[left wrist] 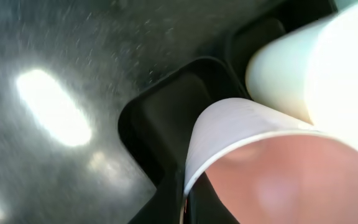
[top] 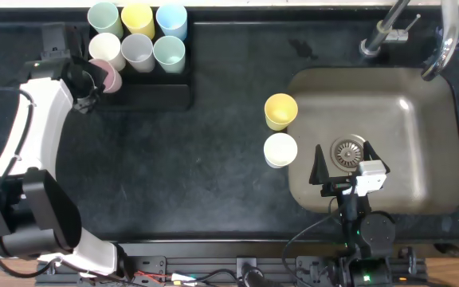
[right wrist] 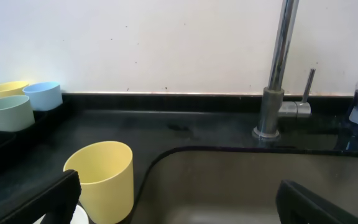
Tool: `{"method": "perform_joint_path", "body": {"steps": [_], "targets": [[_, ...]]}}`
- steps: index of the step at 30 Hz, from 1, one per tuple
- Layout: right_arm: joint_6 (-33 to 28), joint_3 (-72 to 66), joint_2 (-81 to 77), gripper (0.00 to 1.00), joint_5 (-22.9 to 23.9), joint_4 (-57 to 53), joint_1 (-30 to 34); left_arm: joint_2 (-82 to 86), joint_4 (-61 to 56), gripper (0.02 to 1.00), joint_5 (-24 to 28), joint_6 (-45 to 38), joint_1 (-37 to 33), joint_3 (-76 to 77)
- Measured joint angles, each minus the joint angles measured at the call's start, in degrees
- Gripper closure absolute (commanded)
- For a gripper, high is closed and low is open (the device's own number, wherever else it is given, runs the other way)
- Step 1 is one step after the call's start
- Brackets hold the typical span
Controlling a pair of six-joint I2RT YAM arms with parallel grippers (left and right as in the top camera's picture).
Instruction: Store Cups
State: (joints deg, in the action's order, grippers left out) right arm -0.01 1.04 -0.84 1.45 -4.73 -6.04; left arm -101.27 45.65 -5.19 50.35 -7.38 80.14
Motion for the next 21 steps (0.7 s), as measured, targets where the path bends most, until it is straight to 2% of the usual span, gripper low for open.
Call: {"method": "perform_joint_path", "body": {"steps": [8, 21], "targets": [[0.00, 0.00, 0.00, 0.005, 0.02, -0.02, 0.00, -0.02, -0.09, 0.982, -0.48, -17.57, 0.00, 0.00], [0.00, 0.00, 0.00, 0.005, 0.02, 0.00, 0.00, -0.22, 1.57, 0.982, -2.73, -25.16, -2.45, 0.00]]}}
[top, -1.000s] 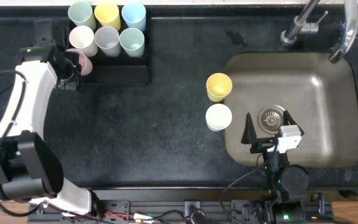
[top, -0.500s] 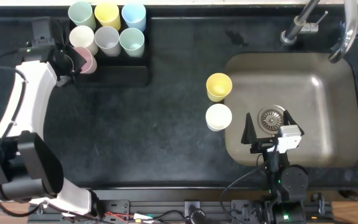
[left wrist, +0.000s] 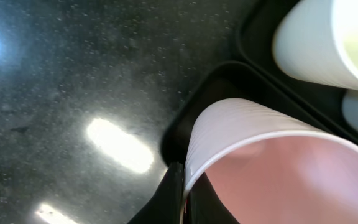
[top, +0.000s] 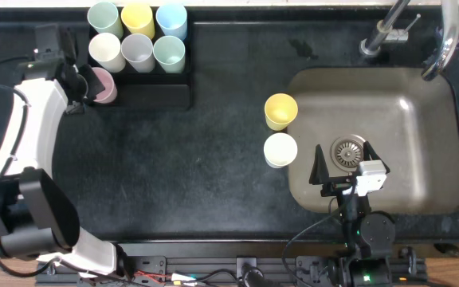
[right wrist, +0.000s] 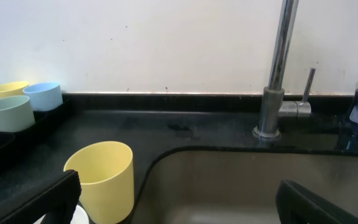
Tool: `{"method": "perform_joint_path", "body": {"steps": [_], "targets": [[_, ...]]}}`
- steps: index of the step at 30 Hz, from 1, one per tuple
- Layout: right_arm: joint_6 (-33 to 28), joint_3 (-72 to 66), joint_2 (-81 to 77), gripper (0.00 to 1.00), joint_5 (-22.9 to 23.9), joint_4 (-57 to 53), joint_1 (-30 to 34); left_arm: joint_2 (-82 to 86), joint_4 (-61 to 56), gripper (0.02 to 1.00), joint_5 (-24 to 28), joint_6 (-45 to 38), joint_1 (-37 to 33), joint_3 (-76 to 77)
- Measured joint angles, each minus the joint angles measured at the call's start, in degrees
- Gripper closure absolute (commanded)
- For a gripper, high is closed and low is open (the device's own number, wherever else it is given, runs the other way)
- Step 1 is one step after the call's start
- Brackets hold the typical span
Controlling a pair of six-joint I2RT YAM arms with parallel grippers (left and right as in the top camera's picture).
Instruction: Store Cups
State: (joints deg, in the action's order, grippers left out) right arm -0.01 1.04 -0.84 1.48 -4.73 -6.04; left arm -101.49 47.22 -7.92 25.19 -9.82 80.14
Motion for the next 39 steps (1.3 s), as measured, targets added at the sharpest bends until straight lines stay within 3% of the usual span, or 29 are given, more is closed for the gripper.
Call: {"method": "perform_joint_path", "body": {"steps": [12, 17, 27, 35, 39], "targets": [[0.00, 0.00, 0.00, 0.005, 0.00, 0.00, 0.00, -3.10, -0.59, 0.967, 0.00, -3.39, -0.35, 0.00], [0.02, 0.00, 0.00, 0.005, -0.02, 0.00, 0.00, -3.10, -0.61, 0.737, 0.02, -5.62, -0.35, 0.00], [-0.04, 0.00, 0.00, 0.005, 0.00, -0.02, 0.00, -0.96, 0.31, 0.459, 0.04, -6.69, -0.42, -0.11], [-0.02, 0.00, 0.00, 0.005, 0.00, 0.02, 0.00, 18.29, 1.20, 0.244, 2.25, -6.88, 0.17, -0.28], [-0.02, 0.00, 0.00, 0.003, -0.02, 0.00, 0.00, 25.42, -0.11, 0.169, 3.48, -6.78, 5.22, -0.22]]}}
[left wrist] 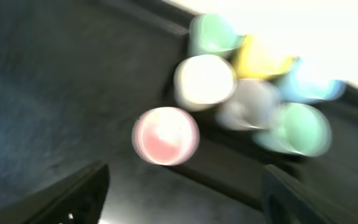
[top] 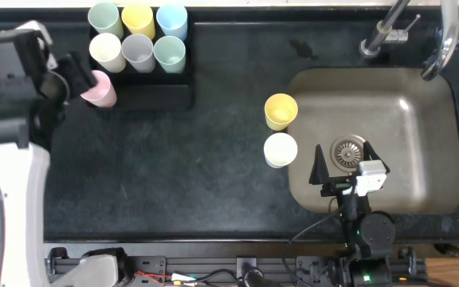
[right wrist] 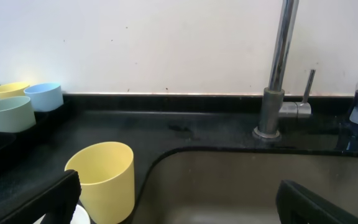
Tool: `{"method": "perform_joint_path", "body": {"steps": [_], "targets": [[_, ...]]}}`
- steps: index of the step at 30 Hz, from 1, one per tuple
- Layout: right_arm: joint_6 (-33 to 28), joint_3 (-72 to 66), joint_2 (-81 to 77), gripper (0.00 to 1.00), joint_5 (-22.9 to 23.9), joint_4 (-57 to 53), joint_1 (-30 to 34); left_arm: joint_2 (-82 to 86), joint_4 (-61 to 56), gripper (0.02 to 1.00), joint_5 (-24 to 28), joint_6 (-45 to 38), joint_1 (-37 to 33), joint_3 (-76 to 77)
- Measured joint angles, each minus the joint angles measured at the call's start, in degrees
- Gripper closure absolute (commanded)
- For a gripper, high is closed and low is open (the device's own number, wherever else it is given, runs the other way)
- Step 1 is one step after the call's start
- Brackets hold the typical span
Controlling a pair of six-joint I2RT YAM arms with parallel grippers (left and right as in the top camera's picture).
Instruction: Store Cups
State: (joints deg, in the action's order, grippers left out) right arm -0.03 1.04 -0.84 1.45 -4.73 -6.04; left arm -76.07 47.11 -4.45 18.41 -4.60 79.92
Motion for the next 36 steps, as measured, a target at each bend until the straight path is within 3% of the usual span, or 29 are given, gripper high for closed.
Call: {"method": "perform_joint_path", "body": {"steps": [7, 16, 25, 36], "targets": [[-0.02, 0.00, 0.00, 0.003, 0.02, 0.00, 0.00, -1.29, -1.62, 0.080, 1.53, 4.76, 17.29, 0.04], [-0.02, 0.00, 0.00, 0.003, 0.02, 0.00, 0.00, -12.37, -2.34, 0.077, 2.47, 9.94, 35.82, 3.56], [0.00, 0.00, 0.00, 0.003, 0.02, 0.00, 0.00, -26.49, 1.14, 0.091, 4.11, 12.63, 43.10, 11.61], [0.02, 0.00, 0.00, 0.005, 0.02, 0.02, 0.00, -34.75, 1.11, 0.106, 6.43, 13.25, 44.65, 18.53]]}}
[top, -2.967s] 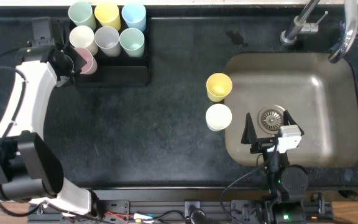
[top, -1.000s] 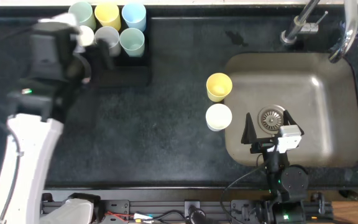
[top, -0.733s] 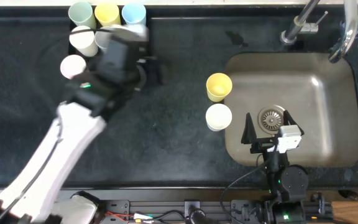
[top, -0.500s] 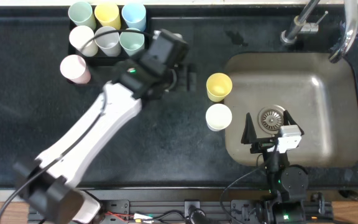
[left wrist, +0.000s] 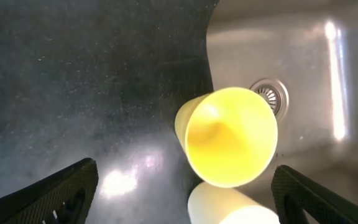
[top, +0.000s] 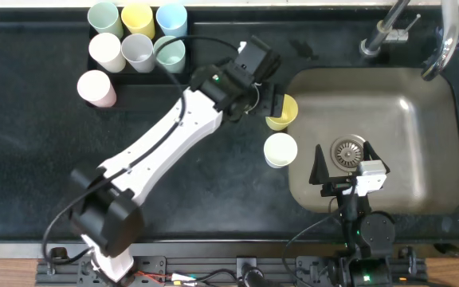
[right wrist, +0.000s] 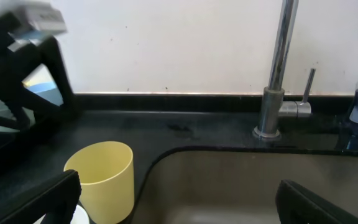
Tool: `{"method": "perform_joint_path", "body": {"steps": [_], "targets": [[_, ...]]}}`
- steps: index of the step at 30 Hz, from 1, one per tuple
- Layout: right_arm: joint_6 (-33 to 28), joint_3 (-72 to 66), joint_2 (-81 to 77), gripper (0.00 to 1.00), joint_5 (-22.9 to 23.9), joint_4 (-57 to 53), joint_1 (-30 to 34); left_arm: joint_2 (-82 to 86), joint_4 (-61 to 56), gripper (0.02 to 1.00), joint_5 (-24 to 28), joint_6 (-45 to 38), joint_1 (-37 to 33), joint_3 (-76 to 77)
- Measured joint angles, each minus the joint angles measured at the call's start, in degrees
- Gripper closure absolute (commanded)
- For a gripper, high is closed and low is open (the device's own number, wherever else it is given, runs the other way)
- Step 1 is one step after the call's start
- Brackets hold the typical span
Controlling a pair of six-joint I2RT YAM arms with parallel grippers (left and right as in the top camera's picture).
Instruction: Store Cups
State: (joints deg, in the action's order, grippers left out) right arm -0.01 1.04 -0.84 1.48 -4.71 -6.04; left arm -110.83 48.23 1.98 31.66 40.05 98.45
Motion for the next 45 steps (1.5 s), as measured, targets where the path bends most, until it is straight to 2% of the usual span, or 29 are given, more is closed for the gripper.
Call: {"method": "perform_joint_path", "body": {"steps": [6, 10, 18, 20, 22, 25, 28, 32, 36, 40, 45], "targets": [[-0.02, 0.00, 0.00, 0.005, 0.00, -0.02, 0.00, -4.50, -0.02, 0.134, 0.90, 0.37, 0.00, 1.29], [-0.04, 0.00, 0.00, 0.007, 0.00, 0.00, 0.00, -6.71, -0.13, 0.194, 1.09, 1.55, 0.00, 1.36], [-0.02, 0.00, 0.00, 0.003, 0.00, 0.00, 0.00, -10.38, -3.37, 0.542, 1.95, 3.58, 0.00, 1.36], [-0.02, 0.00, 0.00, 0.003, 0.00, -0.02, 0.00, -10.60, -3.48, 0.671, 2.05, 4.17, 0.00, 1.36], [-0.02, 0.00, 0.00, 0.005, -0.02, -0.04, 0.00, -10.62, -3.63, 0.862, 2.14, 4.59, 0.00, 1.36], [-0.04, 0.00, 0.00, 0.005, 0.00, -0.02, 0.00, -10.82, -4.07, 0.985, 2.25, 4.81, 0.00, 1.42], [-0.02, 0.00, 0.00, 0.005, 0.00, -0.02, 0.00, -11.04, -4.24, 0.982, 1.92, 6.43, 0.00, 1.73], [-0.02, 0.00, 0.00, 0.005, -0.02, 0.00, 0.00, -10.88, -4.22, 0.985, -0.07, 12.63, 0.00, 2.27], [-0.02, 0.00, 0.00, 0.007, 0.00, -0.02, 0.00, -8.41, -2.82, 0.982, -6.12, 21.31, -0.07, 2.29], [-0.02, 0.00, 0.00, 0.003, -0.02, 0.00, 0.00, -1.09, 3.67, 0.982, -13.09, 31.26, -1.64, 2.32], [-0.02, 0.00, 0.00, 0.003, 0.00, 0.00, 0.00, 10.80, 13.97, 0.982, -18.73, 43.71, -9.38, 3.23]]}}
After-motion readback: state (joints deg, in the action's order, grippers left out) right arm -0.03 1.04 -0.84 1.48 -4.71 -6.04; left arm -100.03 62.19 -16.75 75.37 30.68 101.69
